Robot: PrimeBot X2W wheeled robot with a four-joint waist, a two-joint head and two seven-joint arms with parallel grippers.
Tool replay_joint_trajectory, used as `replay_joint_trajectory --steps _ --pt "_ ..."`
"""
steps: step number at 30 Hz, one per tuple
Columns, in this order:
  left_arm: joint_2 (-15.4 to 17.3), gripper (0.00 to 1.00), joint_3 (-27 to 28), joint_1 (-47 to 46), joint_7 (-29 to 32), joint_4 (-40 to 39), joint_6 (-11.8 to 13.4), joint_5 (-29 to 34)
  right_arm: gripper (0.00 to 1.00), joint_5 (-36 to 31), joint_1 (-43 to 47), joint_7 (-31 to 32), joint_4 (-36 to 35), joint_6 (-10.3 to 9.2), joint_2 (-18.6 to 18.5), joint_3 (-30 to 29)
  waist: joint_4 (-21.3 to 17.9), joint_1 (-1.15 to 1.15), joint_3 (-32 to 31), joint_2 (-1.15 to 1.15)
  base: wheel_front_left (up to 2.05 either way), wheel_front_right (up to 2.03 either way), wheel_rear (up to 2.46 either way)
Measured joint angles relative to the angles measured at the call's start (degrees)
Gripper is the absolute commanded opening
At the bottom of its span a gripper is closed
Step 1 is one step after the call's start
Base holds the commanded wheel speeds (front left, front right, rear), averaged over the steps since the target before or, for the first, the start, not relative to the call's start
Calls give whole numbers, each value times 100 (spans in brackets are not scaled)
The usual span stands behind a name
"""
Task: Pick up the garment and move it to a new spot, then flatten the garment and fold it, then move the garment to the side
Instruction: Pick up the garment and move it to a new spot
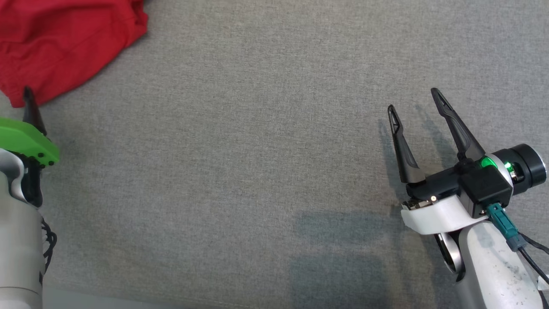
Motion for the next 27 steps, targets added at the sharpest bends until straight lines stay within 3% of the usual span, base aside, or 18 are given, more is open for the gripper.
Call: replay_joint_trajectory --steps 8,10,12,27 --pt "90 100 -42 -261 -250 515 24 -54 100 -63 22 0 -269 0 -33 -4 -151 0 309 0 0 0 0" --pt "96 61 -70 -286 -315 615 35 -24 100 -73 25 0 -277 0 -22 -2 -174 0 338 0 0 0 0" --pt "105 0 -97 -338 -366 714 34 -24 100 -73 25 0 -275 0 -7 -3 -192 0 337 0 0 0 0" --pt "471 0 -526 -437 -688 664 -44 116 100 108 15 0 -35 0 227 -110 -270 0 -307 0 0 0 0"
